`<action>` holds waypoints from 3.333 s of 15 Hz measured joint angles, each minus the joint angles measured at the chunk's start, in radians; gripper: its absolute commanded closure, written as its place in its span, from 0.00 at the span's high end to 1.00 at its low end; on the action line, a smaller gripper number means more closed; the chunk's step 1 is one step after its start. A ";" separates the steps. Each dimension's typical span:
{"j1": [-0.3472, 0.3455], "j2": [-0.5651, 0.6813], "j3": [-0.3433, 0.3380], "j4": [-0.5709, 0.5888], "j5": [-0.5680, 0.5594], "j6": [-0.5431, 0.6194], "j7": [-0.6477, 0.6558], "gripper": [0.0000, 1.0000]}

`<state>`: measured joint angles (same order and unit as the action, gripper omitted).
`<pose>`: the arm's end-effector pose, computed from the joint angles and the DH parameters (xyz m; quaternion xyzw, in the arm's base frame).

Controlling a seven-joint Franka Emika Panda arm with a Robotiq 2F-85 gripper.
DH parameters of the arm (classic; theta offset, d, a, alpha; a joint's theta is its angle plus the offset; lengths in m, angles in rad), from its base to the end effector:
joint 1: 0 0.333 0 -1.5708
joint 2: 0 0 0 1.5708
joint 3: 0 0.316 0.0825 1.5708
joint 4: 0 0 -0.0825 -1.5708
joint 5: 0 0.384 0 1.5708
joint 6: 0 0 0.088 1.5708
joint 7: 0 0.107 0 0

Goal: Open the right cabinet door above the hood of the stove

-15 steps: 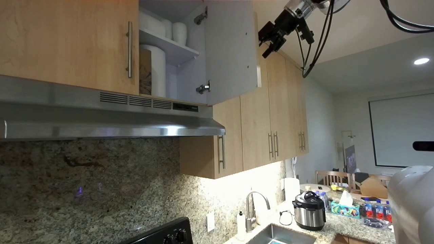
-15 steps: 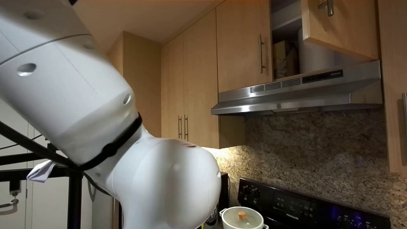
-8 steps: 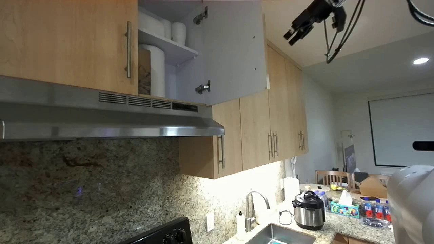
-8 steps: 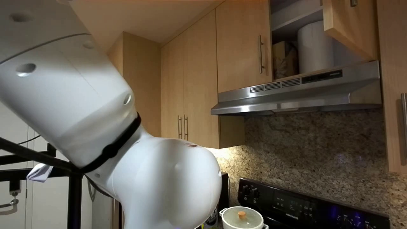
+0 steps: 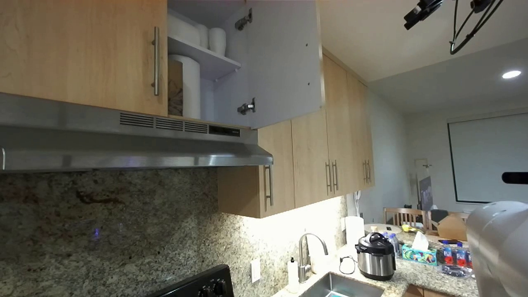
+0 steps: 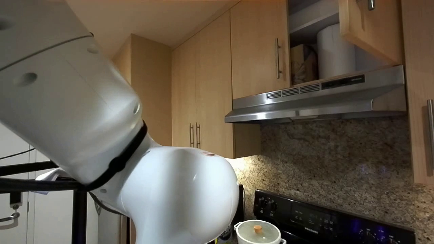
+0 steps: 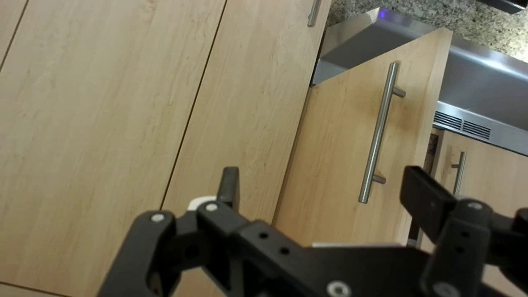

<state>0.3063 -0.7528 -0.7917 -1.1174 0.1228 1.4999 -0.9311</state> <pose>0.0435 -0.3587 0.9456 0.8302 0.1681 0.5293 0.0487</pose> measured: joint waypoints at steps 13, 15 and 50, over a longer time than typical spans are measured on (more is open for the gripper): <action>0.054 0.091 0.111 0.045 -0.144 -0.156 -0.184 1.00; 0.029 0.090 0.140 0.005 -0.155 -0.186 -0.184 1.00; -0.248 0.238 0.841 -0.523 -0.304 -0.223 0.549 1.00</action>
<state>0.0582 -0.5149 0.0493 -1.6403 -0.1811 1.2769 -0.3819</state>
